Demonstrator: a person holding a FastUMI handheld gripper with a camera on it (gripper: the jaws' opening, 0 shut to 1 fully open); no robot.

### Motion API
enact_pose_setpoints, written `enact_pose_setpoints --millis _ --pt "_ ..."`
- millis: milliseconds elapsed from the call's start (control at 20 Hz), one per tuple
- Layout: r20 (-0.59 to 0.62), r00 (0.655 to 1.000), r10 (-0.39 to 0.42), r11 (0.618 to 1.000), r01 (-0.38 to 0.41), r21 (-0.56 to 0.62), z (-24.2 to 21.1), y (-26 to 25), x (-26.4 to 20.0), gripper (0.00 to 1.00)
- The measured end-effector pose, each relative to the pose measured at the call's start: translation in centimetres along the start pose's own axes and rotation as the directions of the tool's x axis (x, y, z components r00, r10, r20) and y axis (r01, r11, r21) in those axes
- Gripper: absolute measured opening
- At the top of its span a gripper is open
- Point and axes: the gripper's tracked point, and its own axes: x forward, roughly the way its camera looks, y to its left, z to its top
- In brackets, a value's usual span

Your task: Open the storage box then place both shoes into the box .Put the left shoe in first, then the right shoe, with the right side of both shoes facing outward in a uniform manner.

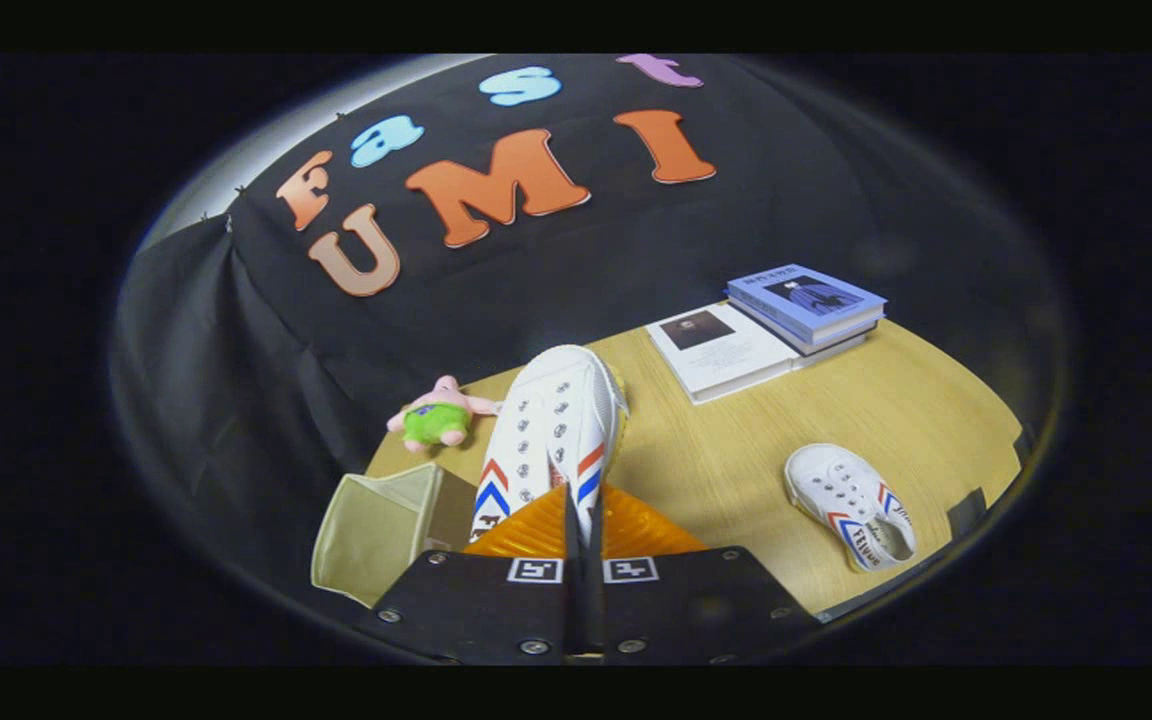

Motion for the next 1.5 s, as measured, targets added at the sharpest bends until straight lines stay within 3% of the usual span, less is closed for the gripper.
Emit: enact_pose_setpoints --millis 250,800,1500 --pt "0.008 0.997 0.079 0.997 -0.079 0.009 0.1 6.6 0.5 0.00" --pt "-0.123 0.975 0.185 0.980 -0.192 -0.050 -7.9 17.2 2.4 0.01" --pt "-0.214 0.963 0.163 0.967 -0.199 -0.162 -16.5 20.7 2.6 0.01"
